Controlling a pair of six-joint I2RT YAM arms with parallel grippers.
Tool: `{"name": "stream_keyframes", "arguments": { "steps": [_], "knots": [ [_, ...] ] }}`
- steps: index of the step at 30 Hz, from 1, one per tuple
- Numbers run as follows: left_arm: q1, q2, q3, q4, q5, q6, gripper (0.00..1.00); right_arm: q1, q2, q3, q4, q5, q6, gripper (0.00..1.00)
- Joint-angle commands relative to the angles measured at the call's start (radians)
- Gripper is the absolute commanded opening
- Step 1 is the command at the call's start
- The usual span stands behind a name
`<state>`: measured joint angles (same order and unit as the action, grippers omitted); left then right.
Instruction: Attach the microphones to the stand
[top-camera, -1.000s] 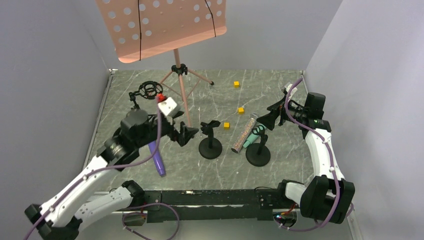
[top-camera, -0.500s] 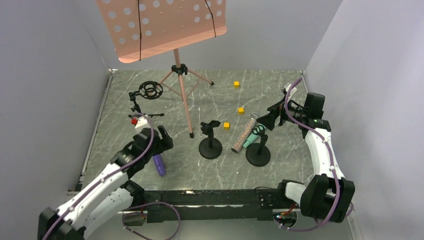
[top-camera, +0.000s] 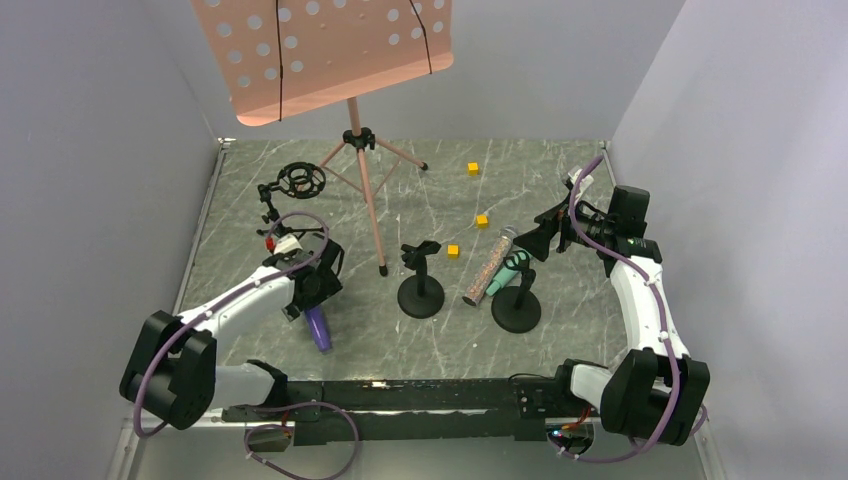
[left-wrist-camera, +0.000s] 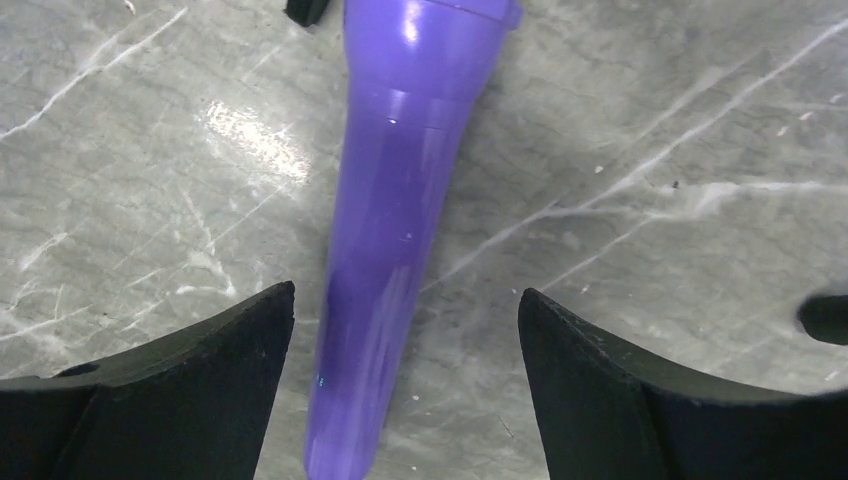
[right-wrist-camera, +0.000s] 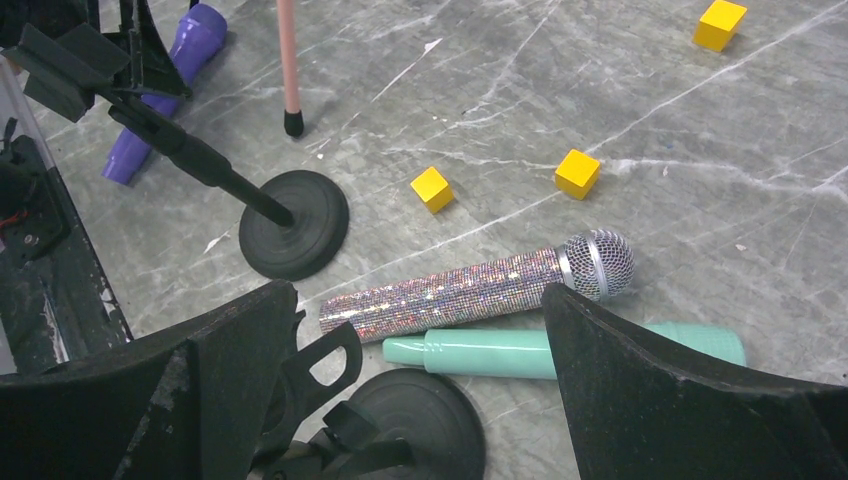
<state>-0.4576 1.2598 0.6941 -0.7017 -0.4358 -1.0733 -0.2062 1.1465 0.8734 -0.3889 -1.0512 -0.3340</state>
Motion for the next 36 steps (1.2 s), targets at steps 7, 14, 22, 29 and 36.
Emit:
{"name": "stream_keyframes", "arguments": {
  "steps": [7,14,22,29,36],
  "knots": [
    [0.027,0.006,-0.029,-0.013,0.053,-0.030,0.84,-0.002,0.000,0.034,0.007,-0.003,-0.032,1.00],
    [0.015,-0.036,-0.128,0.003,0.161,-0.050,0.75,-0.002,-0.004,0.035,0.008,-0.005,-0.031,1.00],
    [0.013,-0.053,-0.149,0.057,0.184,-0.004,0.37,-0.002,-0.005,0.035,0.008,-0.009,-0.028,1.00],
    [0.008,-0.173,-0.120,0.050,0.258,0.124,0.00,-0.002,-0.011,0.035,0.008,-0.007,-0.030,1.00],
    [-0.003,-0.417,-0.075,-0.014,0.433,0.279,0.00,-0.003,-0.017,0.036,0.004,-0.008,-0.037,1.00]
  ]
}}
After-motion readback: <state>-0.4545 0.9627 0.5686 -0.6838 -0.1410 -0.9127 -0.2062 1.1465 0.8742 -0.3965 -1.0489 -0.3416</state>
